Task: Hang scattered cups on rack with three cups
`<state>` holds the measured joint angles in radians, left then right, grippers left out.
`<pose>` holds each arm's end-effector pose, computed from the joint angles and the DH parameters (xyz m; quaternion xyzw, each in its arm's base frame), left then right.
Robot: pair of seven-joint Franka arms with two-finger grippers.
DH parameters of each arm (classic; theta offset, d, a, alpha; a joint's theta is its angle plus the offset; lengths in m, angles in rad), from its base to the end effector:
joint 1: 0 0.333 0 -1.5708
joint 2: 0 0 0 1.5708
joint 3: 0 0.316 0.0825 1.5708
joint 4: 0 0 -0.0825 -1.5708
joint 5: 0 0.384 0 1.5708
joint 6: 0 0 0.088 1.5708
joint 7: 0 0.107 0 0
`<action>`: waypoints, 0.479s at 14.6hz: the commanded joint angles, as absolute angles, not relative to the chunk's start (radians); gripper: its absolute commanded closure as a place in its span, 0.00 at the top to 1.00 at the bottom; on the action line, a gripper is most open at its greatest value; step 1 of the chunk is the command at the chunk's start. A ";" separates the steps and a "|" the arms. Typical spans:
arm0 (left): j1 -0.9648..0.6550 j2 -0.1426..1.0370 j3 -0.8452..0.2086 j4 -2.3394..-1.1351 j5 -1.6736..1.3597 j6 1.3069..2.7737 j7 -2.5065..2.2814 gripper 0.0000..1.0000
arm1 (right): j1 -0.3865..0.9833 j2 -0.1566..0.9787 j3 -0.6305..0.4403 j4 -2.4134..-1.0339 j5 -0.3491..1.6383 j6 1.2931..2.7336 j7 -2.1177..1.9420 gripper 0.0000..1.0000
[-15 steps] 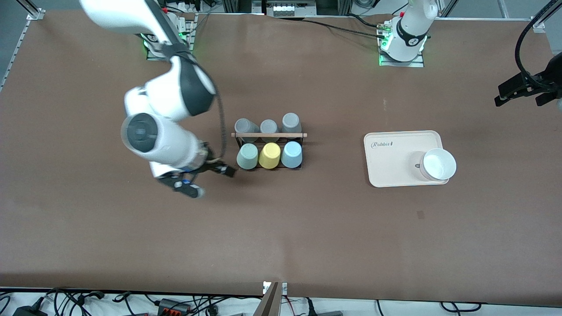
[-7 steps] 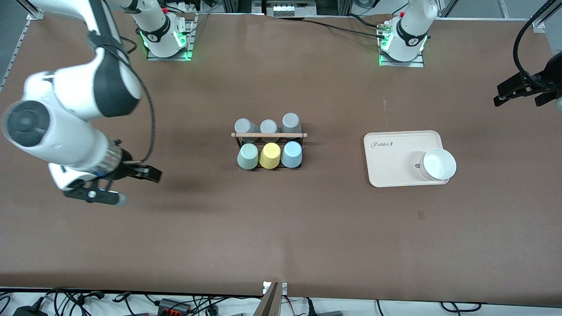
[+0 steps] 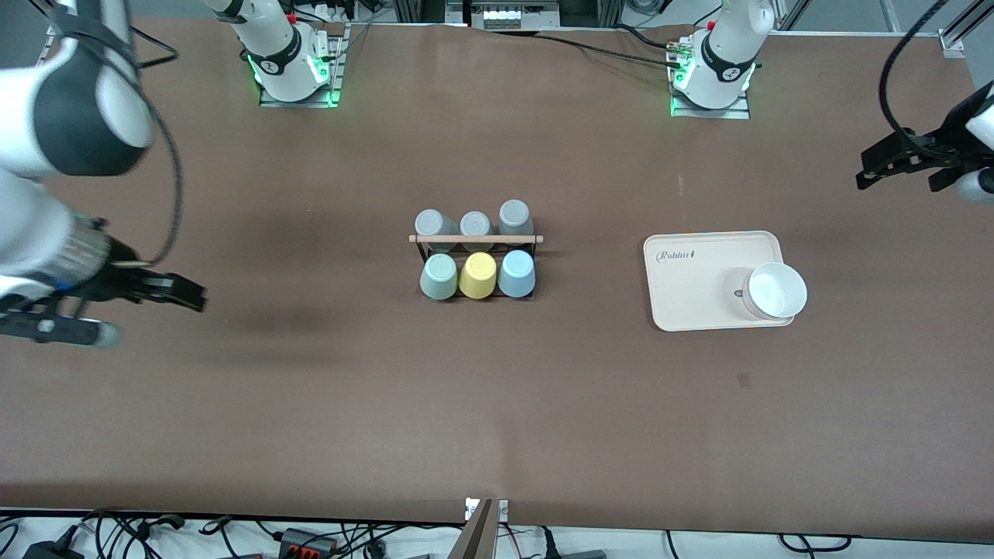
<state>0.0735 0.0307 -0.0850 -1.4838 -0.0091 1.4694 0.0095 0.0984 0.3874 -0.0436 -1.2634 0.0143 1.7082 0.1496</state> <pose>0.5539 -0.0066 0.6395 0.9997 -0.0109 -0.0225 0.0058 0.6776 0.0442 0.5444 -0.9985 0.0463 -0.0288 0.0019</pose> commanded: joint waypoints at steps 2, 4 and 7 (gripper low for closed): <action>0.089 0.035 -0.091 -1.465 -0.009 1.463 0.031 1.00 | -0.017 0.307 -0.018 -1.298 0.011 1.694 -0.026 1.00; 0.089 0.035 -0.089 -1.465 -0.006 1.465 0.029 1.00 | -0.021 0.287 -0.018 -1.310 0.012 1.692 -0.055 1.00; 0.089 0.034 -0.089 -1.465 -0.002 1.465 0.029 1.00 | -0.015 0.259 -0.020 -1.350 0.003 1.689 -0.052 1.00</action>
<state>0.0805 0.0307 -0.0841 -1.4837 -0.0090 1.4694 0.0095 -0.0144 0.3047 -0.0345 -1.2860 0.0147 1.6868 -0.0396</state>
